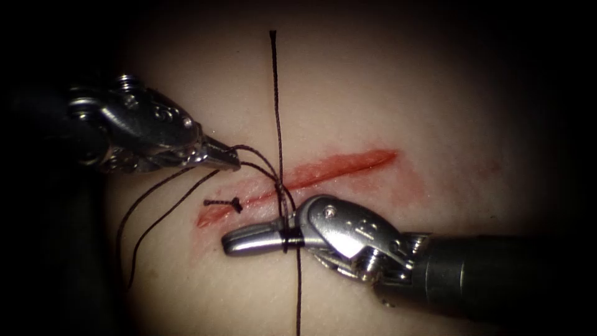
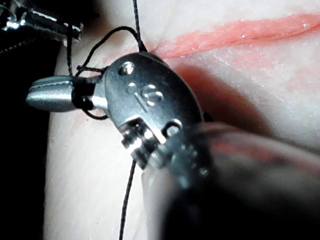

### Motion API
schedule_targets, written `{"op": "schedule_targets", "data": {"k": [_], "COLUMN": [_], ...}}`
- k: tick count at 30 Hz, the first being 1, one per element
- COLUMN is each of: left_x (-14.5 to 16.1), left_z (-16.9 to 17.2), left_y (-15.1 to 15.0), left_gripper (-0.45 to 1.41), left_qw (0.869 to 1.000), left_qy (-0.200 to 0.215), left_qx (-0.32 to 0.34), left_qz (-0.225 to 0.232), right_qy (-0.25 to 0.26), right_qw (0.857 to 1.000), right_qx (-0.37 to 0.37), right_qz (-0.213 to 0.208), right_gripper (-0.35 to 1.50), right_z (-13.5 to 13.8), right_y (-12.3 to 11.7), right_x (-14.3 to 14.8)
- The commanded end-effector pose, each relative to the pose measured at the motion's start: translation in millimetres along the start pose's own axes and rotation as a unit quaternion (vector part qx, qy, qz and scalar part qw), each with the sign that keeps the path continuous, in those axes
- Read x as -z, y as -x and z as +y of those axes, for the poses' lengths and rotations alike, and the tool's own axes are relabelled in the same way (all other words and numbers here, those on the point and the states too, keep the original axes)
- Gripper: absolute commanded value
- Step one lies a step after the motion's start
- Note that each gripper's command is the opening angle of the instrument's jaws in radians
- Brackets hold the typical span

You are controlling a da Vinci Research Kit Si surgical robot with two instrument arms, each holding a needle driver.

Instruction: Wound Closure

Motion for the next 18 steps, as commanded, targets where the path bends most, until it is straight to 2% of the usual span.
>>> {"op": "schedule_targets", "data": {"k": [1,2,5,7,8,9,11,13,14,16,17,18], "left_x": [-2.5,-2.5,-5.2,-6.5,-6.8,-6.8,-6.7,-6.3,-5.7,-5.0,-4.4,-4.4], "left_z": [-0.3,-0.3,-0.2,0.6,1.4,2.1,3.6,4.6,5.7,6.7,7.4,7.4], "left_y": [0.4,0.4,1.1,1.8,2.3,2.4,2.3,1.7,0.6,-0.6,-1.9,-1.9], "left_gripper": [-0.45,-0.45,-0.45,-0.45,-0.45,-0.45,-0.45,-0.45,-0.45,-0.45,-0.45,-0.45], "left_qw": [1.000,1.000,0.999,0.998,0.997,0.996,0.996,0.996,0.996,0.997,0.998,0.998], "left_qy": [0.008,0.008,0.027,0.048,0.056,0.060,0.066,0.069,0.072,0.060,0.038,0.038], "left_qx": [-0.004,-0.004,0.012,0.017,0.015,0.013,0.019,0.021,0.025,0.033,0.040,0.040], "left_qz": [-0.012,-0.012,-0.029,-0.044,-0.054,-0.057,-0.061,-0.061,-0.056,-0.047,-0.032,-0.032], "right_qy": [0.007,0.007,0.025,0.072,0.132,0.161,0.253,0.317,0.369,0.414,0.457,0.457], "right_qw": [0.999,0.999,0.994,0.990,0.986,0.983,0.965,0.947,0.929,0.910,0.888,0.888], "right_qx": [-0.029,-0.029,-0.040,-0.046,-0.016,0.000,0.015,0.023,0.028,0.031,0.022,0.022], "right_qz": [0.044,0.044,0.095,0.116,0.099,0.084,0.065,0.052,0.025,-0.010,-0.037,-0.037], "right_gripper": [-0.35,-0.35,-0.35,-0.35,-0.35,-0.35,-0.35,-0.35,-0.35,-0.35,-0.35,-0.35], "right_z": [0.5,0.5,1.1,1.8,2.1,2.1,2.0,1.8,1.7,1.5,1.4,1.4], "right_y": [-0.8,-0.8,-2.0,-3.3,-4.0,-4.2,-4.7,-5.2,-5.7,-6.0,-6.0,-6.0], "right_x": [-0.5,-0.5,-0.3,0.2,0.6,0.7,0.7,0.4,0.2,0.1,0.0,0.0]}}
